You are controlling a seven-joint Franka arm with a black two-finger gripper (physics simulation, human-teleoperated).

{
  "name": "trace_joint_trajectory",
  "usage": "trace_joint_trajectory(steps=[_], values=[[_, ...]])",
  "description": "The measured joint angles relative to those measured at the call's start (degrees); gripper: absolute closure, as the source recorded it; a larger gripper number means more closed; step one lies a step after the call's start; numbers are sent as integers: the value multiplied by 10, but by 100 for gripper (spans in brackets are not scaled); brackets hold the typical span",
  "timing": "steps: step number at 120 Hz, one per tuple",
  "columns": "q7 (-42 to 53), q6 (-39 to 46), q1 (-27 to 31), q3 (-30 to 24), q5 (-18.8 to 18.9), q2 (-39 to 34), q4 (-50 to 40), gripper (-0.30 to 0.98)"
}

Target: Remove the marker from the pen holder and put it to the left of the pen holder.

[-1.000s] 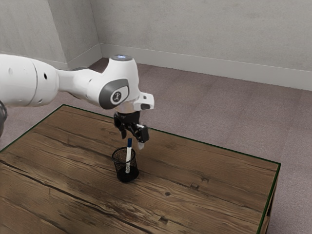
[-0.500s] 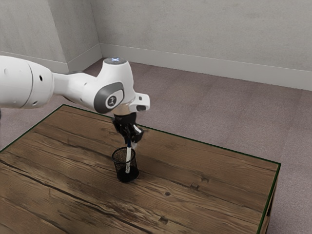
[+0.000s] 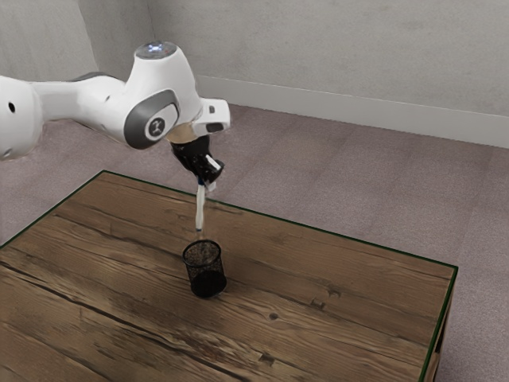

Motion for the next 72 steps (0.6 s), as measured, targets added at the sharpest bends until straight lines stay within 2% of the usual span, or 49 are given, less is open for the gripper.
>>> trace_joint_trajectory(steps=[15,32,57,72], values=[[-11,-22,15,0,14,-47,5,76],[-20,-100,48,-1,34,-51,4,76],[-17,-205,119,-3,45,18,-2,77],[-7,-233,132,-3,44,53,-19,77]])
